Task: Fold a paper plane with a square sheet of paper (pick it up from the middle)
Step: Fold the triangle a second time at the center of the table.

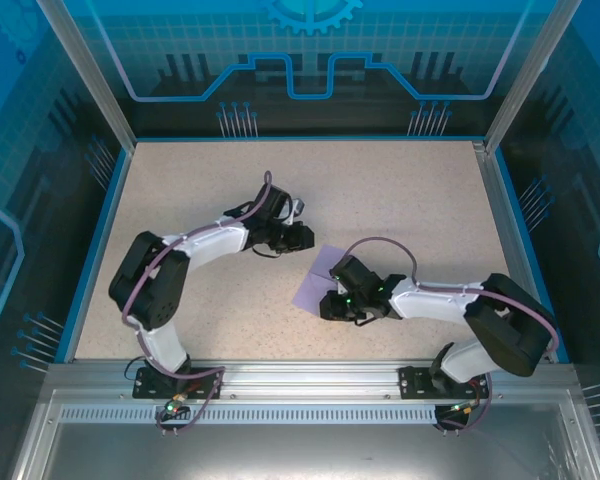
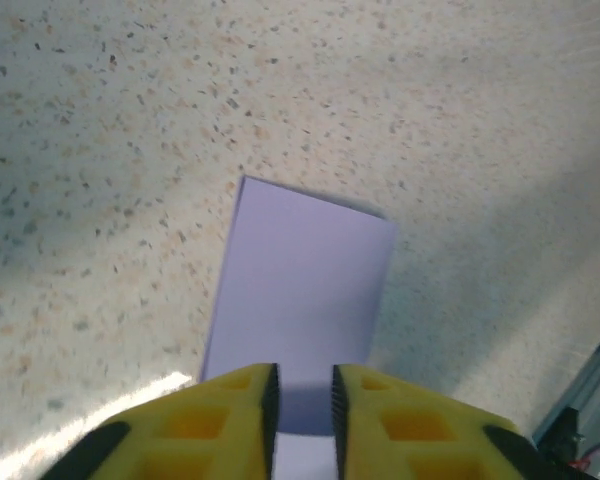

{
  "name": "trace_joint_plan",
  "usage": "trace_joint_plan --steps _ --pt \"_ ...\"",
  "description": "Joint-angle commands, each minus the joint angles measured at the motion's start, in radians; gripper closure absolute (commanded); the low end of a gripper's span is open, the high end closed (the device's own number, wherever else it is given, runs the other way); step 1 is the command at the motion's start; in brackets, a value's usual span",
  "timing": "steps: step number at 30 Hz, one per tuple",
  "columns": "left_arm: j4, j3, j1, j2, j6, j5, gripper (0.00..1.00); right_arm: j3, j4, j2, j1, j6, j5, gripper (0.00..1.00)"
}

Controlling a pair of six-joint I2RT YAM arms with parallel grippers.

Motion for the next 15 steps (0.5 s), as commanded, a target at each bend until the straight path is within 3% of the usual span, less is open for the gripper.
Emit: trace_joint_plan --steps 1,7,10,15 --pt "-0.05 -0.082 -0.003 -0.082 -0.002 0.003 0.67 0.025 -0.093 -0.062 -0.058 -0.057 -0.037 0.77" --pt "-0.002 -0.203 -0.028 -0.192 -0.056 0.017 0.48 0.016 -0.072 -0.098 -0.167 -0.082 -0.096 0.74" --pt "0.033 -0.25 -0.048 -0.21 -0.084 0.021 0.47 0.01 -0.032 -0.095 -0.205 -0.081 -0.127 0.74" --pt "0.091 -0.295 -0.093 -0.191 -0.121 0.025 0.48 0.003 0.049 -0.101 -0.221 -0.087 -0.186 0.64"
